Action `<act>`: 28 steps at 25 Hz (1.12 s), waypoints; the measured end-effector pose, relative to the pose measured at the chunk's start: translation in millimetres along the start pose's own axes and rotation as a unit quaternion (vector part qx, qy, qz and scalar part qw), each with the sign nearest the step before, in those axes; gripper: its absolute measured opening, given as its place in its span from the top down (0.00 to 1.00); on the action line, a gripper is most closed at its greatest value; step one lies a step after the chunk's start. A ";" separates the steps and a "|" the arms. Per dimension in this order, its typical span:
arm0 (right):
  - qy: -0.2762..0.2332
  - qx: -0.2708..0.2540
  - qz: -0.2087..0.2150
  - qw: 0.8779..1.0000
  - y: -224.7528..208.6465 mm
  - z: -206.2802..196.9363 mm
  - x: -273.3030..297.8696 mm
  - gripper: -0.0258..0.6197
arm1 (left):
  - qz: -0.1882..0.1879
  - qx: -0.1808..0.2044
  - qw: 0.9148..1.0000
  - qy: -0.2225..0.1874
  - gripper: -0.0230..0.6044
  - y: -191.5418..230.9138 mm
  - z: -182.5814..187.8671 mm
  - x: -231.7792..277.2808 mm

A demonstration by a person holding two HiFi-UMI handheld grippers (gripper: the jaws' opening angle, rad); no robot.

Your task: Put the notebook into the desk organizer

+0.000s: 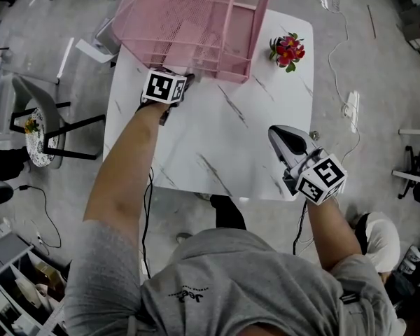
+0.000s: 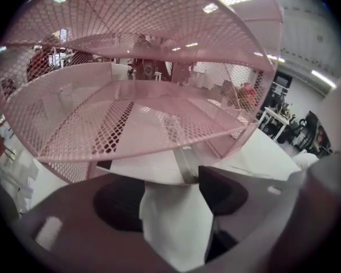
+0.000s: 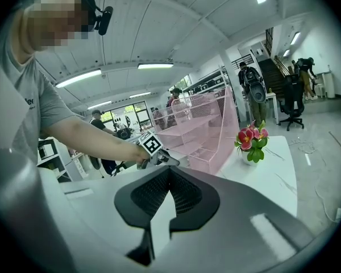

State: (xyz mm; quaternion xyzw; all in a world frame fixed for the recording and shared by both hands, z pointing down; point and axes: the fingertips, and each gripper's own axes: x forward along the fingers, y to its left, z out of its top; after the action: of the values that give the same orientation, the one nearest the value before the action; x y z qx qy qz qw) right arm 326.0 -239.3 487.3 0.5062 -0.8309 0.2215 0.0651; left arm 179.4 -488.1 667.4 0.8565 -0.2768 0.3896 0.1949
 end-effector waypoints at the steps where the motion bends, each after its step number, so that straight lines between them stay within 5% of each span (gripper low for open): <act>1: 0.002 0.000 0.000 1.000 0.2 -0.5 -0.4 0.96 | 0.010 -0.014 1.000 -0.002 0.45 3.3 1.2 0.6; 7: 0.005 0.010 0.005 1.000 4.0 -8.3 -3.1 0.96 | 0.080 -0.074 0.994 0.012 0.44 17.3 -2.0 -2.5; 13: 0.007 0.019 0.013 1.000 6.7 -15.9 -6.2 0.96 | 0.155 -0.137 0.978 0.012 0.38 31.5 -8.6 -21.3; 17: 0.002 0.015 0.021 1.000 11.0 -11.9 -5.8 0.96 | 0.126 -0.133 0.983 -0.024 0.35 17.3 1.9 -38.9; 21: -0.003 0.002 0.034 0.999 19.8 1.5 -2.9 0.96 | 0.069 -0.112 0.986 -0.105 0.35 -14.9 13.4 -73.5; 25: -0.010 -0.021 0.062 0.998 42.3 22.6 8.3 0.96 | 0.050 -0.083 0.979 -0.177 0.37 -36.9 10.0 -133.8; 28: -0.011 -0.044 0.093 0.995 67.6 37.1 23.1 0.96 | 0.068 -0.070 0.970 -0.222 0.50 -38.2 -3.5 -191.5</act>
State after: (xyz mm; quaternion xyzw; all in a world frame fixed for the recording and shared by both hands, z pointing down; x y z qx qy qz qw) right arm 260.5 -247.8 441.4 0.4255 -0.8842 0.1840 0.0569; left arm 97.3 -395.0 516.6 0.8847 -0.3978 0.1817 0.1613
